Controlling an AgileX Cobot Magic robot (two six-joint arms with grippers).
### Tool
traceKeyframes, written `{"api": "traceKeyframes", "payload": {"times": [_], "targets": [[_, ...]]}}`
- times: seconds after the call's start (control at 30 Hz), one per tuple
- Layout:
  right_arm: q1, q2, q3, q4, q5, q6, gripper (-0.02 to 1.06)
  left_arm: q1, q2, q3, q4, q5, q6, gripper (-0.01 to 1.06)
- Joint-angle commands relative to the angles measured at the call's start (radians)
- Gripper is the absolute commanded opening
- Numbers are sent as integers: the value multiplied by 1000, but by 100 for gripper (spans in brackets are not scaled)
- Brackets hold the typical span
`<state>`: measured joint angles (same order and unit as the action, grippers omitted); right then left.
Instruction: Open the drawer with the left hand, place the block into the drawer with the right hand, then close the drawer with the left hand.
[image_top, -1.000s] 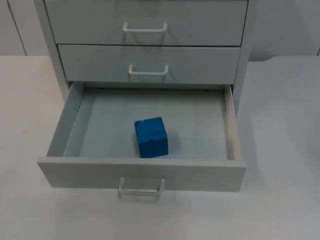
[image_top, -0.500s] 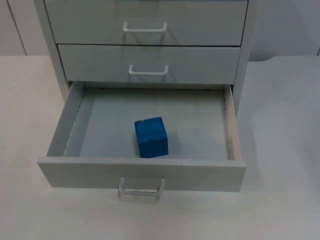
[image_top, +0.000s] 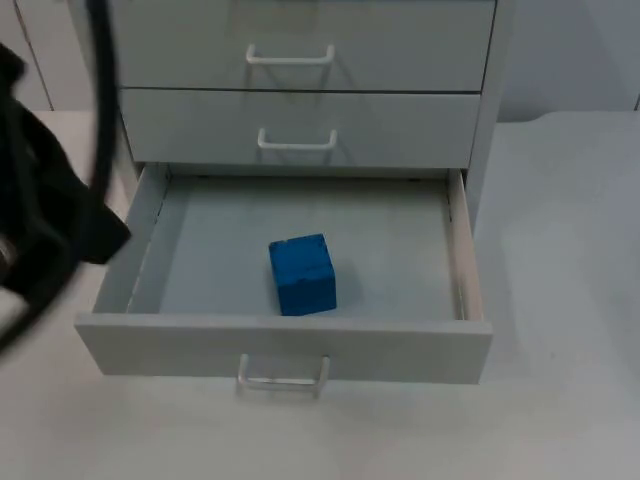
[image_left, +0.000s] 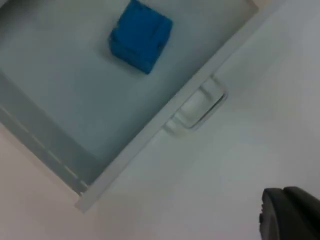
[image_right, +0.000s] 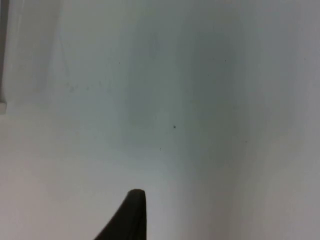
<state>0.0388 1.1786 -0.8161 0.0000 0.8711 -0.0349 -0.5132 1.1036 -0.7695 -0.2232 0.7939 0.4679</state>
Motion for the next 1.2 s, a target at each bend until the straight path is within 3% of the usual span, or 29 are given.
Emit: {"api": "traceKeyframes", "payload": {"times": [0.0,0.1,0.13,0.2,0.27,0.37,0.53,0.57,0.6,0.63,0.73,0.8,0.97,1.17], "targets": [[-6,-8,5,0,2,-7,105,-119,29,-5,176,-33,-88,0],[-6,-8,5,0,2,-7,105,-307,87,-5,493,-29,-253,0],[-6,-8,5,0,2,-7,105,-307,87,-5,493,-29,-253,0],[-6,-8,5,0,2,-7,105,-420,129,-5,662,-32,-366,0],[-6,-8,5,0,2,-7,105,-488,169,-5,804,-46,-451,0],[-6,-8,5,0,2,-7,105,-530,208,-4,898,-77,-491,0],[-6,-8,5,0,2,-7,105,-532,265,50,992,-201,-508,0],[-6,-8,5,0,2,-7,105,-532,273,72,1039,-235,-547,0],[-6,-8,5,0,1,-7,105,-532,295,100,1166,-266,-684,0],[-6,-8,5,0,1,-7,105,-532,295,100,1166,-266,-684,0],[-6,-8,5,0,-4,-7,105,-532,349,137,1426,-298,-952,0],[-6,-8,5,0,-6,-7,105,-532,397,144,1538,-303,-1065,0],[-6,-8,5,0,-6,-7,105,-532,487,148,1701,-307,-1219,0],[-6,-8,5,0,-16,-7,105,-532,573,148,1801,-309,-1305,0]]}}
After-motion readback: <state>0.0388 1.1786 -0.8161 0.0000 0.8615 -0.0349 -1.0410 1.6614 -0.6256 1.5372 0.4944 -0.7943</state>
